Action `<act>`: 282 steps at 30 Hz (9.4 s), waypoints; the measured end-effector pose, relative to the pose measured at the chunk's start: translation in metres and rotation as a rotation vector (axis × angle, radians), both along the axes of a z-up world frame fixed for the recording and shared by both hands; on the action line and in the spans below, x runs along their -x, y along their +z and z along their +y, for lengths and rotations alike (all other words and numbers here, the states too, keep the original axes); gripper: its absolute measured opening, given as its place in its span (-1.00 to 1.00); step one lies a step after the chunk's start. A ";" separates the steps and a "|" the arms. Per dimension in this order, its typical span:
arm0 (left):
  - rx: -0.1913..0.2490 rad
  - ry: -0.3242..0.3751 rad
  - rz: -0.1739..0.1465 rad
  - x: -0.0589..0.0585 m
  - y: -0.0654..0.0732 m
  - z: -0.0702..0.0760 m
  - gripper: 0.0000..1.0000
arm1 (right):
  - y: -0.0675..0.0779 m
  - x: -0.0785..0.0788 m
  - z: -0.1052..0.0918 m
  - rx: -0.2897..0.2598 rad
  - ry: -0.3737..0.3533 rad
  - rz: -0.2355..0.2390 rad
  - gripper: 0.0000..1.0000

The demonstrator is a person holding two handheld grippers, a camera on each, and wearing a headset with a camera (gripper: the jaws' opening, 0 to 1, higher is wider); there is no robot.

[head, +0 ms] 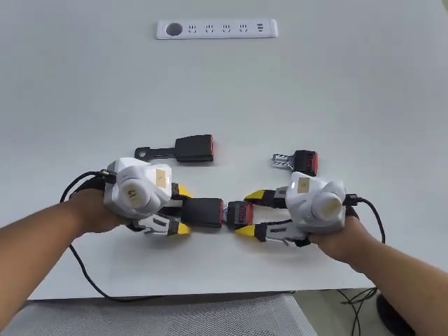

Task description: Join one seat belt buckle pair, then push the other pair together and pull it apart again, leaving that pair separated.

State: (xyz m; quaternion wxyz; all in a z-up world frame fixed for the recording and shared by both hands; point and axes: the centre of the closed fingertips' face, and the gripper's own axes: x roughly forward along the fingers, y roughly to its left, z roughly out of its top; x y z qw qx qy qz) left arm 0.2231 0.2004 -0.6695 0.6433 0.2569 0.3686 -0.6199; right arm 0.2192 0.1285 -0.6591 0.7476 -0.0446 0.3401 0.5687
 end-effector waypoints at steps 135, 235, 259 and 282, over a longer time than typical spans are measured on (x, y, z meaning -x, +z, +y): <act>-0.016 -0.025 -0.126 -0.129 0.008 0.001 -0.32 | 0.001 -0.123 -0.054 0.042 0.044 -0.198 -0.33; -0.088 -0.099 -0.140 -0.129 0.006 0.000 -0.34 | -0.002 -0.131 0.009 0.124 0.001 -0.221 -0.32; -0.105 -0.107 -0.136 -0.127 0.005 -0.001 -0.33 | -0.002 -0.125 -0.039 0.145 0.030 -0.222 -0.31; -0.128 -0.129 -0.127 -0.126 0.006 -0.001 -0.32 | -0.007 -0.105 -0.101 0.176 0.007 -0.223 -0.31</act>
